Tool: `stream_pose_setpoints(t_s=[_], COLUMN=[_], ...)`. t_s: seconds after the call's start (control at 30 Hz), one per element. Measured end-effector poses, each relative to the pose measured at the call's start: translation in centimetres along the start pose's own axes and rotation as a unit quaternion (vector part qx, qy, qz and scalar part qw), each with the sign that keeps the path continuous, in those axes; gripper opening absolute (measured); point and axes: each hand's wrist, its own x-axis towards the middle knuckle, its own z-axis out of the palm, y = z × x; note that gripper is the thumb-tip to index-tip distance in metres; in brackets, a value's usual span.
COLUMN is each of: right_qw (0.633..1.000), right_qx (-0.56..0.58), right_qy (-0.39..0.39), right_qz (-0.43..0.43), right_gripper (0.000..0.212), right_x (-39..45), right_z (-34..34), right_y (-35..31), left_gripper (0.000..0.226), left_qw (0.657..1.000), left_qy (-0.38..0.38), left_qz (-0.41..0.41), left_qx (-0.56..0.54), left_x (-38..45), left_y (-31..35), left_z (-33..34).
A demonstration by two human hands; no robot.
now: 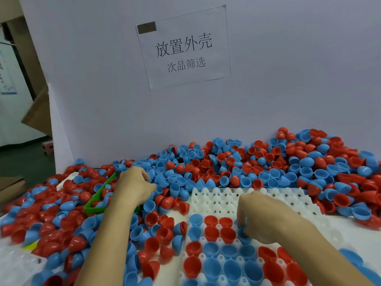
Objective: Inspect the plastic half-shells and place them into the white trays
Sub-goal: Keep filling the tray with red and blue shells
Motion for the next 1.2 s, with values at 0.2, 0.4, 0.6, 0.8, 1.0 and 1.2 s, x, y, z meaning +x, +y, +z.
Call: stream_pose_setpoints(t_s=[0.2,0.4,0.6,0.8,1.0,1.2], right_qw=[1.000,1.000,0.987,0.937,0.928,0.917], right_qx=[0.003,0.009,0.092,0.241,0.260,0.278], right_qy=[-0.014,-0.013,0.109,0.233,0.261,0.280], right_qz=[-0.001,-0.016,-0.066,-0.099,-0.062,-0.052], right_gripper=[0.027,0.033,0.026,0.020,0.025,0.014], right_x=[-0.2,-0.5,-1.0,-0.7,-0.2,-0.5], right_z=[-0.2,-1.0,-2.7,-3.7,-3.7,-4.1], right_y=[0.2,0.7,1.0,1.3,1.7,3.0], left_gripper=[0.039,0.009,0.025,0.027,0.030,0.045], left_qw=[0.999,0.999,0.999,0.959,0.917,0.891], left_qy=[-0.033,0.000,-0.003,-0.061,-0.078,-0.155], left_qz=[-0.009,-0.004,0.042,0.242,0.355,0.327], left_qx=[0.022,0.042,-0.029,-0.135,-0.167,-0.276], left_x=[0.0,0.2,0.1,-3.5,-6.5,-6.3], left_y=[-0.5,-0.9,0.7,6.7,10.6,10.4], left_z=[1.9,2.4,0.9,0.6,3.1,3.1])
